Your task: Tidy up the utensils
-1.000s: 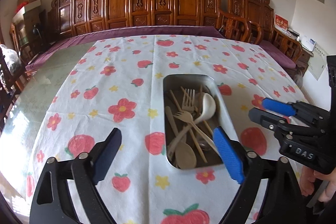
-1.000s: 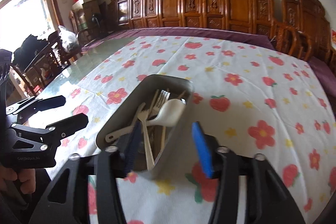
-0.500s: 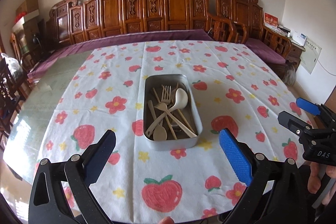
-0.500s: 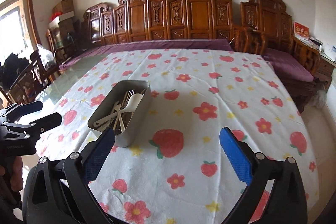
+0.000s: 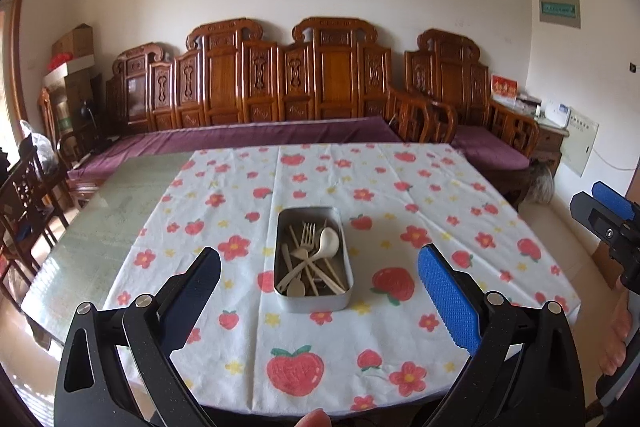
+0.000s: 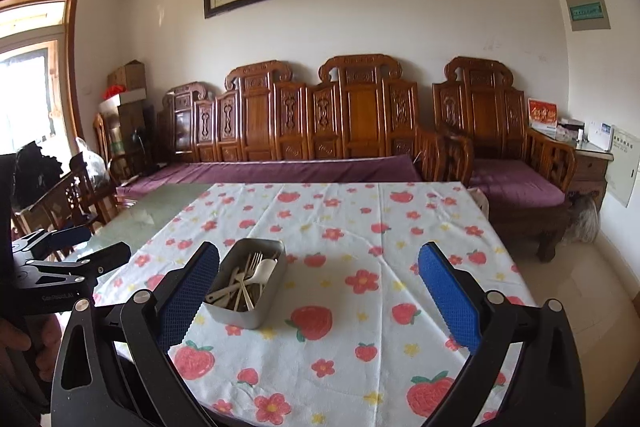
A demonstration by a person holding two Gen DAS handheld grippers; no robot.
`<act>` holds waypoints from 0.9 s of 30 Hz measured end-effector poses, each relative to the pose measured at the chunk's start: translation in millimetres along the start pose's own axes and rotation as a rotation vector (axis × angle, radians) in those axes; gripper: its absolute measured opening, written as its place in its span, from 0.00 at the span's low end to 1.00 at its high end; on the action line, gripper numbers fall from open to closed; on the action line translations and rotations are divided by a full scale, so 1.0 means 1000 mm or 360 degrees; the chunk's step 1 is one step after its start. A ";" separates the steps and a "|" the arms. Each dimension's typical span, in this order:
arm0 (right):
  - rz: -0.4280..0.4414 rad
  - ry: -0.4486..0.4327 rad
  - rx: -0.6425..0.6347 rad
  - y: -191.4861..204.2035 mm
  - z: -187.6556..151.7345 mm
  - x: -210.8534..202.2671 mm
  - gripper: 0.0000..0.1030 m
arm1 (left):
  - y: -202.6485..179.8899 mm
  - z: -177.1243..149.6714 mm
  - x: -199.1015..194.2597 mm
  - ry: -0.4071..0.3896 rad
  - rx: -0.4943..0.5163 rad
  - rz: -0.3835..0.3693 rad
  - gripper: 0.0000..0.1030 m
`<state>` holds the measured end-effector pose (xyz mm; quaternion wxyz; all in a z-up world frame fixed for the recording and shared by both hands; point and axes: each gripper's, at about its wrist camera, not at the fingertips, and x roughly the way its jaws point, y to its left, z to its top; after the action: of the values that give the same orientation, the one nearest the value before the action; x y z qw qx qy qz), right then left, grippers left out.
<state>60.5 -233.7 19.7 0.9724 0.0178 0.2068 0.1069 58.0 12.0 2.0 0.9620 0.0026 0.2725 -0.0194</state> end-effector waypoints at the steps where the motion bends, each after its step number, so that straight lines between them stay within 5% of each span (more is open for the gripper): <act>1: -0.0006 -0.0014 -0.0005 0.000 0.001 -0.005 0.97 | -0.001 0.002 -0.006 -0.0020 -0.0006 -0.0006 0.92; 27: -0.0027 -0.0027 0.0004 0.003 0.001 -0.012 0.97 | -0.005 0.004 -0.036 -0.0121 -0.0022 -0.0041 0.92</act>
<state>49.3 -233.4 25.8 0.9749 0.0181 0.1988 0.0983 29.2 8.6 24.5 0.9713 -0.0082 0.2359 -0.0302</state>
